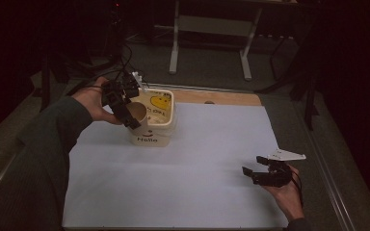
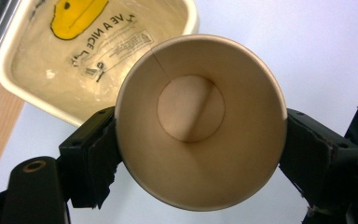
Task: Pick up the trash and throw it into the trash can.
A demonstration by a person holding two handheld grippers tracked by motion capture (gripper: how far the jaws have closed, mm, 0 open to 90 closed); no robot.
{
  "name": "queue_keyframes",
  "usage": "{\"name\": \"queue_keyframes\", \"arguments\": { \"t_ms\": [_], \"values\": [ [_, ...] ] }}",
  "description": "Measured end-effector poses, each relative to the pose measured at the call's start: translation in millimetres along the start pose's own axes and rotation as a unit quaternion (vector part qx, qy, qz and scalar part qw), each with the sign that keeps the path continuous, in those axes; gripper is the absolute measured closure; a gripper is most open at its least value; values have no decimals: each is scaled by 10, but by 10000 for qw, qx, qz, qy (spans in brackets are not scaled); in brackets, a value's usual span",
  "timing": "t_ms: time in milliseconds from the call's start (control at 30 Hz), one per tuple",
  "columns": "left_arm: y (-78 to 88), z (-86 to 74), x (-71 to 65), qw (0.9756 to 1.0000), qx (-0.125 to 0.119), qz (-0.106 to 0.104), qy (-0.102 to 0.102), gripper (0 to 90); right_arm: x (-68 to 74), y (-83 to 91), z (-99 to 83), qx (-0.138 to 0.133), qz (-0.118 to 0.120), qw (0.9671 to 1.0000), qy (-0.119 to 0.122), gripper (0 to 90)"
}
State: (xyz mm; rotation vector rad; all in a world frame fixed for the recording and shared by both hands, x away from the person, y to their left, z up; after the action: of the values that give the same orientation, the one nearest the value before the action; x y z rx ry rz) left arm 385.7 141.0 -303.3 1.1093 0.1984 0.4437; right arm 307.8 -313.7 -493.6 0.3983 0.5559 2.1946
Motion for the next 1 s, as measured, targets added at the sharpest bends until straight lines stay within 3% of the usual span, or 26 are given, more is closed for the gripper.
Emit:
{"name": "queue_keyframes", "arguments": {
  "t_ms": [300,767,1000],
  "values": [
    [38,105,77,10000,3,49,33,190,-13,-20,2,-15,26,10000,-6,210],
    [16,299,300,9993,3,92,352,192,-38,-8,-1,-33,23,10000,-43,210],
    [-11,338,412,9972,15,270,698,196,-51,7,-4,-43,11,10000,-71,210]
  ]
}}
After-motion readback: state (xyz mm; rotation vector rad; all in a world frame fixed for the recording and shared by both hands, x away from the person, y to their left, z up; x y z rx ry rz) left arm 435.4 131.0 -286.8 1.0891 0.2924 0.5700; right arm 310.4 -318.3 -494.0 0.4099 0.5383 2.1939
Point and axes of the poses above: each handheld gripper's, and its own axes: y roughly backward along the jaws, z roughly out of its top, x roughly to its left, the point moved 2 cm from there along -y, roughly forward along the jaws, and after that the axes turned 8 degrees about -x, right-handed, at the moved point
